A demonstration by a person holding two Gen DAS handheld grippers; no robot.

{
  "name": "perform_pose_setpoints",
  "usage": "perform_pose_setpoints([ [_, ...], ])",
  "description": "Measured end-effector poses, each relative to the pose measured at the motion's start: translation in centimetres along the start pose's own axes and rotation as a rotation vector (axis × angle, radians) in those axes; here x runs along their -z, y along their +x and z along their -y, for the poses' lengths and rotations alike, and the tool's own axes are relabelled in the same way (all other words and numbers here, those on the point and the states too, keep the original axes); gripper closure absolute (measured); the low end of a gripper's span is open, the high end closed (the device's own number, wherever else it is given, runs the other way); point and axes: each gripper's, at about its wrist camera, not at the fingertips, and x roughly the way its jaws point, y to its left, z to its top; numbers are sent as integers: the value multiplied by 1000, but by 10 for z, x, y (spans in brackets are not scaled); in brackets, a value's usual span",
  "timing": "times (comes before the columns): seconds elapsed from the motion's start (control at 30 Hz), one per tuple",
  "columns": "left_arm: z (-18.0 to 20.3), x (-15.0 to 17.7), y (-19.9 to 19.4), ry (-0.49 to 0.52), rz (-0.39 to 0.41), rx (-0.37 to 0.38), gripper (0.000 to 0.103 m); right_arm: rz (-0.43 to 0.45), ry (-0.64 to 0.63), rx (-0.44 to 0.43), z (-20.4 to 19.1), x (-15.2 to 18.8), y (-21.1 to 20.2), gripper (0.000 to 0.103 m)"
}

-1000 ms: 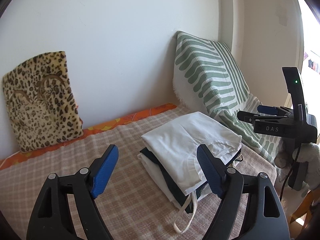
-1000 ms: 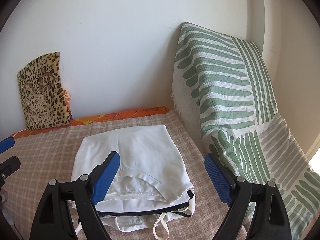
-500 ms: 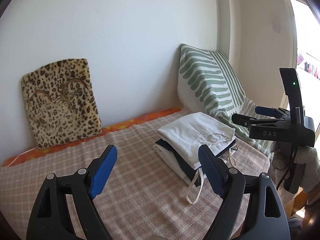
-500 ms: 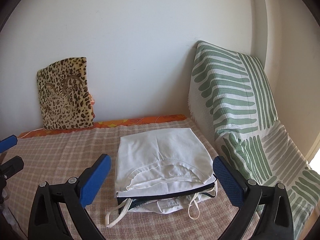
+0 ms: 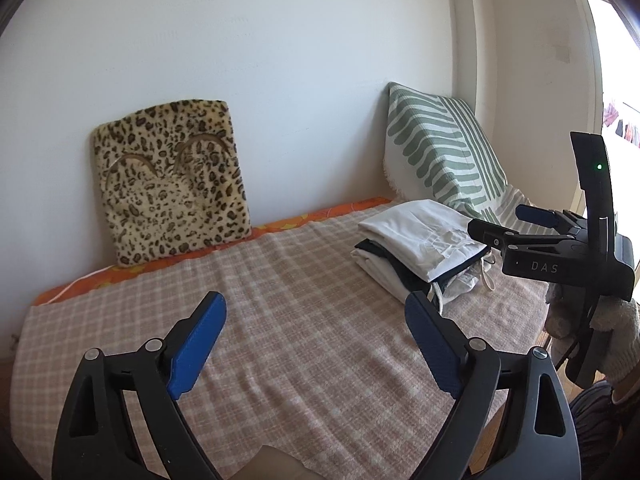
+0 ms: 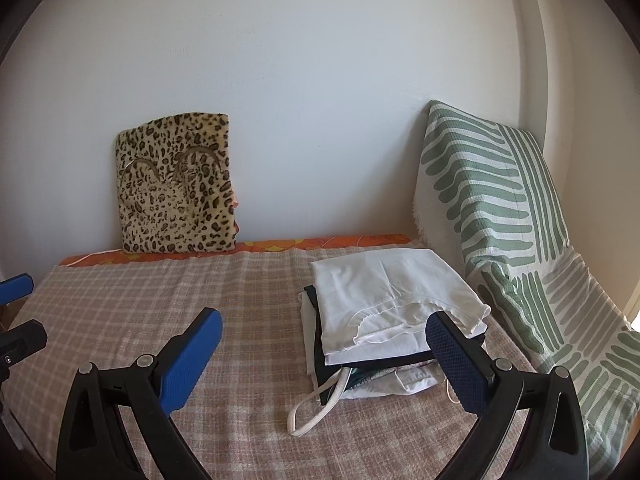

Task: Fold small clothes

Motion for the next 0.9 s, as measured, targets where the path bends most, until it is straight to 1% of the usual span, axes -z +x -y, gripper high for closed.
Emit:
perform_pose_setpoints([
  [0.03, -2, 4, 0, -2, -2, -9, 0, 3, -5, -1, -4, 2, 0, 0],
  [0.1, -5, 11, 1, -7, -8, -19, 0, 15, -9, 4, -11, 8, 1, 0],
  [0.2, -10, 20, 5, -23, -26, -14, 0, 32, -8, -3, -19, 18, 3, 0],
  [0.4, -17, 33, 16, -51, -51, -13, 0, 21, -33, 6, -30, 31, 14, 0],
  [0.53, -17, 40, 24, -33, -68, -17, 0, 29, -19, 26, -30, 39, 22, 0],
  [0.7, -18, 53, 32, -9, -70, -32, 0, 11, 1, 38, -29, 48, 34, 0],
  [0.9, -22, 65, 42, -21, -124, -39, 0, 1, 6, 37, -31, 52, 40, 0],
])
